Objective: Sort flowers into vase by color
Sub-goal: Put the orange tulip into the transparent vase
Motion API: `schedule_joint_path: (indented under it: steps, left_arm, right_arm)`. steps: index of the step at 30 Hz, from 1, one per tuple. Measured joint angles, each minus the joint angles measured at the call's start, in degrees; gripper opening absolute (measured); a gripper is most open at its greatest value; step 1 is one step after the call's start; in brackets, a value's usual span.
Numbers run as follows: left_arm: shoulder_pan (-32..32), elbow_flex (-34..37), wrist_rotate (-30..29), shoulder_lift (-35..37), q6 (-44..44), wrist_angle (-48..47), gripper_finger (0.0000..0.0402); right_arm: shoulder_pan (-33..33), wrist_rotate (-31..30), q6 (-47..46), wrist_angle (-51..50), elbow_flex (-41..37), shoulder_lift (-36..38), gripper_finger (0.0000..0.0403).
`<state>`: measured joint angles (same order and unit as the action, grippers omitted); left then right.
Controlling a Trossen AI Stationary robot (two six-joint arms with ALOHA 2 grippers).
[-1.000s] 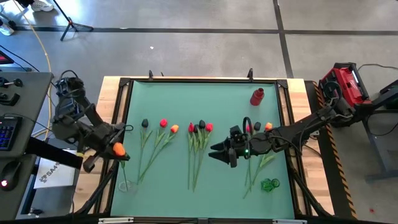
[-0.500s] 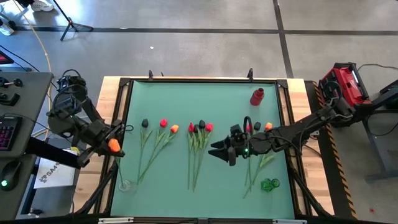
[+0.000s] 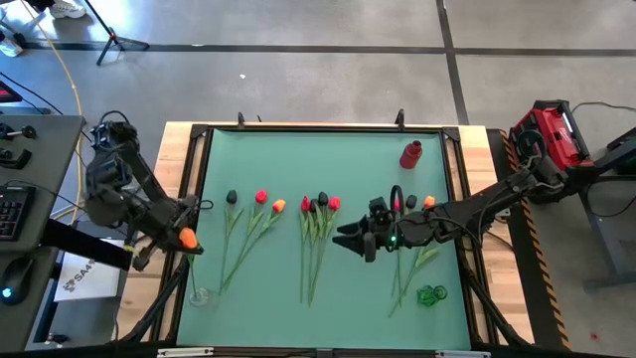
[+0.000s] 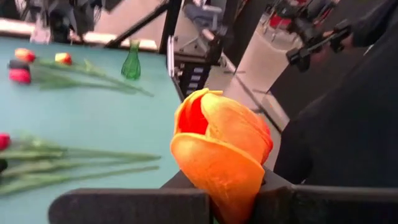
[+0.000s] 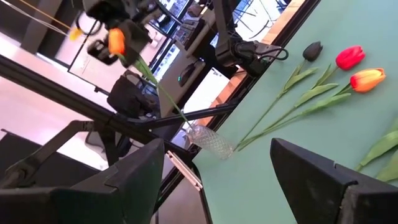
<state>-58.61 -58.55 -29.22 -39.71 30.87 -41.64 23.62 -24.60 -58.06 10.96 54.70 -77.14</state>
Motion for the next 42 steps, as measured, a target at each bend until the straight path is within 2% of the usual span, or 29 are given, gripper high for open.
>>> schedule_joint_path:
  steps: [11, 24, 31, 42]
  left_arm:
    - [0.0, 4.4, 5.6, -0.8, 13.9, -3.7, 0.0039]
    - [0.0, 4.5, 11.7, -0.1, 24.3, -2.2, 0.0109]
    - [0.0, 4.5, 16.9, -0.1, 27.8, -2.1, 0.0148]
    - [0.0, 4.5, 17.1, -0.3, 31.7, -2.1, 0.0157]
  right_arm:
    - [0.0, -1.9, -0.6, 0.0, 0.0, 0.0, 0.0281]
    - [0.0, -1.9, 0.3, 0.0, 0.0, 0.0, 0.0281]
    - [0.0, -1.8, 0.5, 0.0, 0.0, 0.0, 0.0281]
    - [0.0, -0.9, 0.0, -0.4, 0.0, 0.0, 0.0281]
